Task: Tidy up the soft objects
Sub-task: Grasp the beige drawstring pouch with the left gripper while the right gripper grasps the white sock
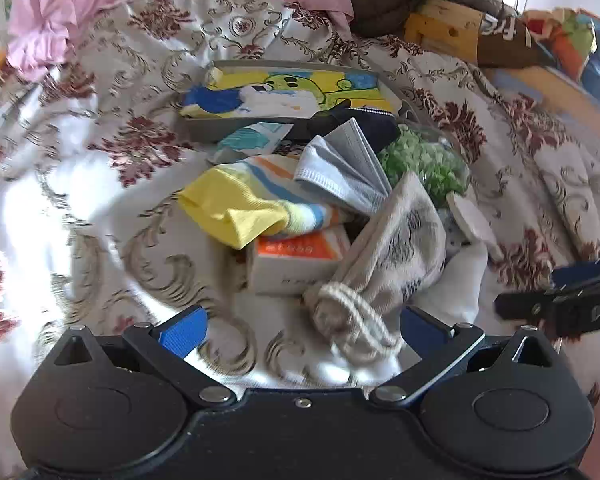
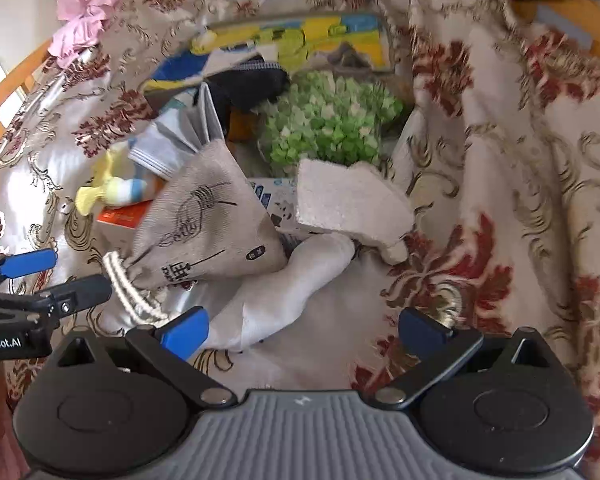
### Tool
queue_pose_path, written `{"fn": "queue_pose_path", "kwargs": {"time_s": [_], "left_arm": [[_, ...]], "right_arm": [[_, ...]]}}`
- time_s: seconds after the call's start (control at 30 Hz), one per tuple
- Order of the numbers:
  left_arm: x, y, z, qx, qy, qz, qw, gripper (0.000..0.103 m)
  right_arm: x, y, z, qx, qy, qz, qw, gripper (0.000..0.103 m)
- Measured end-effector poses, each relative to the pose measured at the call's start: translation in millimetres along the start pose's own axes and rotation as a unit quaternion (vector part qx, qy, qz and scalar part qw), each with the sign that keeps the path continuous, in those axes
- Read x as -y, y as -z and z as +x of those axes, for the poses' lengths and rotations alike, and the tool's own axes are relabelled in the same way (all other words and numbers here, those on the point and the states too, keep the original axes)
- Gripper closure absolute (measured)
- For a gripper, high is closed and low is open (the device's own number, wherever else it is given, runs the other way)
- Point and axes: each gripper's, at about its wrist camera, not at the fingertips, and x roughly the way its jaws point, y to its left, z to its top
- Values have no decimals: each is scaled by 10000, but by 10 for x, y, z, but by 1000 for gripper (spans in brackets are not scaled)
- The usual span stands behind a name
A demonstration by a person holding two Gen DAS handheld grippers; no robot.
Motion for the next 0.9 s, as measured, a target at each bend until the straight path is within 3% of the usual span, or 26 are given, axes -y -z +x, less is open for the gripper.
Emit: {"fn": "queue_pose_path", "kwargs": {"time_s": [0.13, 0.37, 0.5, 0.6, 0.77, 0.83, 0.9], "left_arm": [[-33, -103, 238, -41, 350, -301, 9989, 1], [-51, -166, 568, -491, 910, -673, 9924, 5], [-84, -196, 644, -617, 1009, -736, 9902, 11], [-123, -222, 674, -653, 1100, -829, 9883, 21], [-121, -225, 678, -699, 1292, -875, 9853, 36], [-95, -206, 691, -767, 1319, -759, 9854, 43], [-85, -190, 707, -801, 1324, -719, 9853, 47]], "right_arm": [[-11, -42, 104, -68, -191, 92, 9998, 0], [-72, -79, 317, -467, -51, 67, 9989, 2], [-85, -89, 397, -611, 102, 51, 9981, 15], [-96, -100, 420, -621, 231, 38, 9978, 25], [-75, -111, 433, -607, 158, 148, 9979, 31], [-75, -111, 436, -529, 94, 164, 9984, 39], [-70, -126, 426, -432, -4, 170, 9989, 57]]}}
